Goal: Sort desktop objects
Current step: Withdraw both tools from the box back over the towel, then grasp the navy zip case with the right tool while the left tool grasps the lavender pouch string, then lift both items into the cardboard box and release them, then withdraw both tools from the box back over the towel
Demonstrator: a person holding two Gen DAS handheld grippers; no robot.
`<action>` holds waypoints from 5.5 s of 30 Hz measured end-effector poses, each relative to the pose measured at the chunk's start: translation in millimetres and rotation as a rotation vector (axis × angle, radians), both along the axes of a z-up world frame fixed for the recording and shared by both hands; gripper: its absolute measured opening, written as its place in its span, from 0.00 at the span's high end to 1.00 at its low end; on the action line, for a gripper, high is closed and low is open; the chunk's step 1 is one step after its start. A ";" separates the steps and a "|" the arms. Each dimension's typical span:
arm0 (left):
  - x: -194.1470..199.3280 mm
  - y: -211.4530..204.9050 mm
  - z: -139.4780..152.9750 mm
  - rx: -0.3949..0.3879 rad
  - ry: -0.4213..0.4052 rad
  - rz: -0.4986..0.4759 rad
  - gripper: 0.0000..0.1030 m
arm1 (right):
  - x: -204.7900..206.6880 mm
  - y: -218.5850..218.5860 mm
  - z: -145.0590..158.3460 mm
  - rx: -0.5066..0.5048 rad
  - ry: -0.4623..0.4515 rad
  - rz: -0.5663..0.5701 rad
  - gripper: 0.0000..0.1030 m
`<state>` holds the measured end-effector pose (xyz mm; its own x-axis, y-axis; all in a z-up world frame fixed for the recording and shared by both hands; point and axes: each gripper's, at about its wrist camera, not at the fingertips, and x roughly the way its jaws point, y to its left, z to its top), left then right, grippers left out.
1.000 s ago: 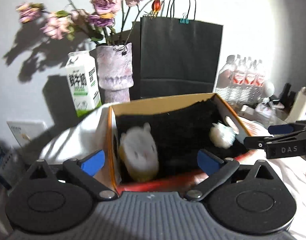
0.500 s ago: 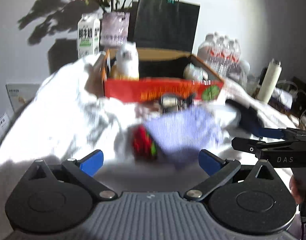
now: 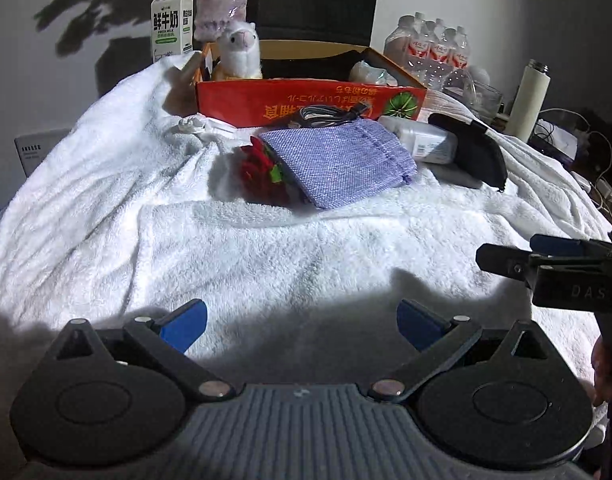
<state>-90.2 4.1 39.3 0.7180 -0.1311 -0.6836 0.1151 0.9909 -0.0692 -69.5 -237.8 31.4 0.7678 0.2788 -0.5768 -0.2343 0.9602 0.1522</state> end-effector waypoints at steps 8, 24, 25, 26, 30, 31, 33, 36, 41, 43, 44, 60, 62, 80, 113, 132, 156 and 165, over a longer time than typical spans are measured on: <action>-4.6 -4.8 6.5 0.002 -0.055 0.024 0.00 | -25.6 5.7 16.6 0.000 -0.079 0.034 0.04; 84.6 -5.0 12.4 -0.138 -0.129 -0.014 0.16 | 51.8 -5.5 28.6 -0.091 -0.181 -0.064 0.08; 88.6 -5.8 10.1 -0.152 -0.116 -0.016 0.22 | 60.0 -8.0 27.6 -0.109 -0.185 -0.084 0.09; 92.4 -6.9 6.3 -0.159 -0.092 -0.011 0.35 | 68.8 -9.5 25.4 -0.127 -0.181 -0.106 0.13; 102.7 -2.5 -9.0 -0.235 -0.039 0.039 0.46 | 96.9 -14.0 16.1 -0.136 -0.155 -0.130 0.20; 104.2 -2.1 -9.6 -0.254 -0.032 0.051 0.49 | 102.0 -13.7 14.0 -0.130 -0.150 -0.124 0.22; 104.7 -2.1 -9.0 -0.297 -0.019 0.069 0.73 | 110.7 -13.5 9.4 -0.124 -0.135 -0.121 0.33; 97.9 -3.0 -4.0 -0.323 -0.004 0.066 0.84 | 112.2 -10.2 7.2 -0.159 -0.141 -0.141 0.61; 69.4 -9.1 2.1 -0.324 0.005 -0.008 0.95 | 97.8 -19.3 14.2 -0.149 -0.164 -0.156 0.77; 53.0 -9.0 8.5 -0.337 -0.008 -0.056 0.95 | 84.4 -22.7 21.2 -0.128 -0.165 -0.152 0.78; 43.9 -6.9 12.0 -0.357 -0.007 -0.090 0.95 | 74.8 -24.2 25.1 -0.117 -0.174 -0.143 0.79; 5.6 25.7 -10.3 -0.327 0.027 -0.017 0.39 | -27.0 -33.5 17.1 0.011 -0.074 -0.018 0.61; 5.8 11.5 2.4 -0.168 -0.053 -0.043 0.35 | -17.1 -28.1 18.4 0.000 -0.100 -0.030 0.55; 35.1 -16.7 -14.9 -0.018 -0.026 -0.296 0.58 | -0.6 -17.0 11.8 -0.019 -0.059 -0.038 0.77; 402.5 44.5 147.9 -0.160 -0.141 -0.037 0.96 | 367.3 21.3 152.5 0.140 -0.054 0.014 0.77; 431.0 77.7 74.5 -0.057 0.076 0.007 0.33 | 471.1 31.2 59.2 0.096 0.293 -0.014 0.59; 214.6 36.4 143.1 -0.081 -0.058 0.051 0.00 | 242.6 9.8 157.0 -0.026 0.009 -0.027 0.29; 45.4 21.9 104.3 -0.195 -0.184 -0.038 0.00 | 76.3 9.1 100.8 -0.017 -0.127 0.059 0.11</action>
